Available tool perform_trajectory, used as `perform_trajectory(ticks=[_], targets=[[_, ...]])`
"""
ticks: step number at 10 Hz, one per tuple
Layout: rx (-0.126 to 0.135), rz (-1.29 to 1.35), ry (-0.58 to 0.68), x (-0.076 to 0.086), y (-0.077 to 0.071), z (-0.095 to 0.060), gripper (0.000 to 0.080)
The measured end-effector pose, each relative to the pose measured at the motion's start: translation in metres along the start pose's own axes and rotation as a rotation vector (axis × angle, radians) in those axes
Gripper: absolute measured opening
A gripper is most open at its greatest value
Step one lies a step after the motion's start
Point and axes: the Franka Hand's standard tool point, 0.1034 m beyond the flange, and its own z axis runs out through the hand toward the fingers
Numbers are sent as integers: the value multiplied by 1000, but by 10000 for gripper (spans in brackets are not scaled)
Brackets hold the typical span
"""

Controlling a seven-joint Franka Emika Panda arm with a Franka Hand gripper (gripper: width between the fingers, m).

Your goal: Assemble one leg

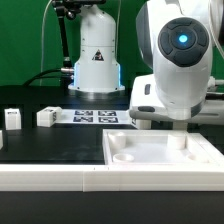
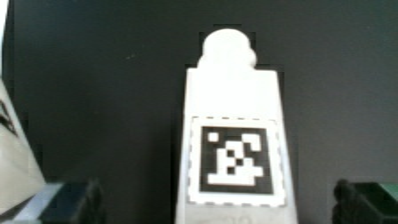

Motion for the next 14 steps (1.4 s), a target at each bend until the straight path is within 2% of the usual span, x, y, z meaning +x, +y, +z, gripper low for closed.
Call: perform_trajectory(ticks=[2, 4, 10, 14], targets=[[-4, 14, 12, 1, -4, 1, 638], [-4, 11, 12, 1, -4, 1, 285], [-1, 5, 13, 1, -4, 0, 290], [29, -22, 18, -30, 0, -53, 291]])
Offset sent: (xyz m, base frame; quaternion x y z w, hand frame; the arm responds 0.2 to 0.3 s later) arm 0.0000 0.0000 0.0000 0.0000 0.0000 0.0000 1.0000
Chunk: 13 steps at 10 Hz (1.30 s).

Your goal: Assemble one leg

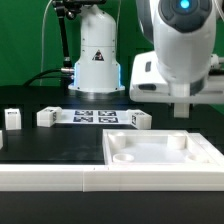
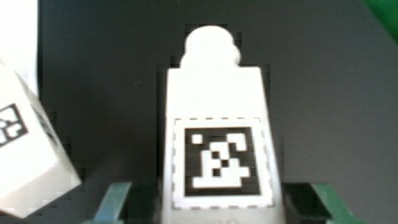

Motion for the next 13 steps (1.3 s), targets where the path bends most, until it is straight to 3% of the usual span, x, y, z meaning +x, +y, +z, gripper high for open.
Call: perform_trajectory(ticks=[2, 3, 8, 13], targets=[[9, 0, 12, -8, 3, -18, 291], [19, -3, 89, -1, -1, -20, 291], [41, -39, 433, 5, -5, -29, 292], [87, -69, 716, 7, -13, -83, 292]])
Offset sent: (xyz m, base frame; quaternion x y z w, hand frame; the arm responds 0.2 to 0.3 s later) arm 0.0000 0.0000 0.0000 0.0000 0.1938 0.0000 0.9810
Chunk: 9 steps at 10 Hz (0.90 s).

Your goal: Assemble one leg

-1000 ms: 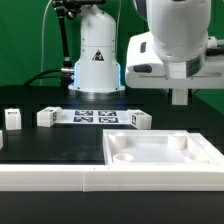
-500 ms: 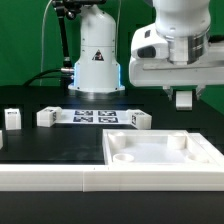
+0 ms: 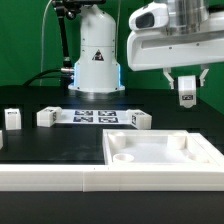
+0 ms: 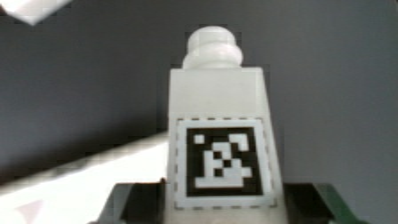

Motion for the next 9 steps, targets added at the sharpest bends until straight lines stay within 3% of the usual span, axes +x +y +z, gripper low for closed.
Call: perform_trajectory(ticks=[2, 5, 7, 9], targets=[[16, -10, 136, 9, -4, -1, 292], [43, -63, 340, 8, -14, 0, 292], [40, -189, 445, 11, -27, -9, 292], [56, -275, 559, 14, -43, -13, 292]])
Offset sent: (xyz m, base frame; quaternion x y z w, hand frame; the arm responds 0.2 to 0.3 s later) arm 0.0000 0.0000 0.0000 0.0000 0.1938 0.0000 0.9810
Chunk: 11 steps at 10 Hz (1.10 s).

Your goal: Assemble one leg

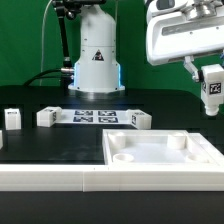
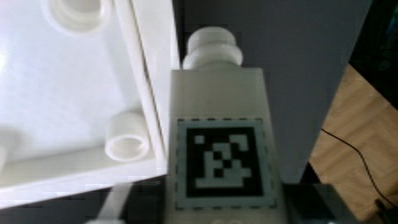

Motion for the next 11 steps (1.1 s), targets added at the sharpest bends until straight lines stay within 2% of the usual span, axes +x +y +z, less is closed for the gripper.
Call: perform_trajectory(ticks=[2, 5, 8, 9, 11], targets=[[5, -1, 82, 5, 2, 2, 292], [-7, -88, 61, 1, 8, 7, 292], [-34, -241, 45, 16, 26, 12, 292], [-38, -260, 35, 21, 28, 13, 292], [-36, -260, 39, 19, 27, 13, 292]])
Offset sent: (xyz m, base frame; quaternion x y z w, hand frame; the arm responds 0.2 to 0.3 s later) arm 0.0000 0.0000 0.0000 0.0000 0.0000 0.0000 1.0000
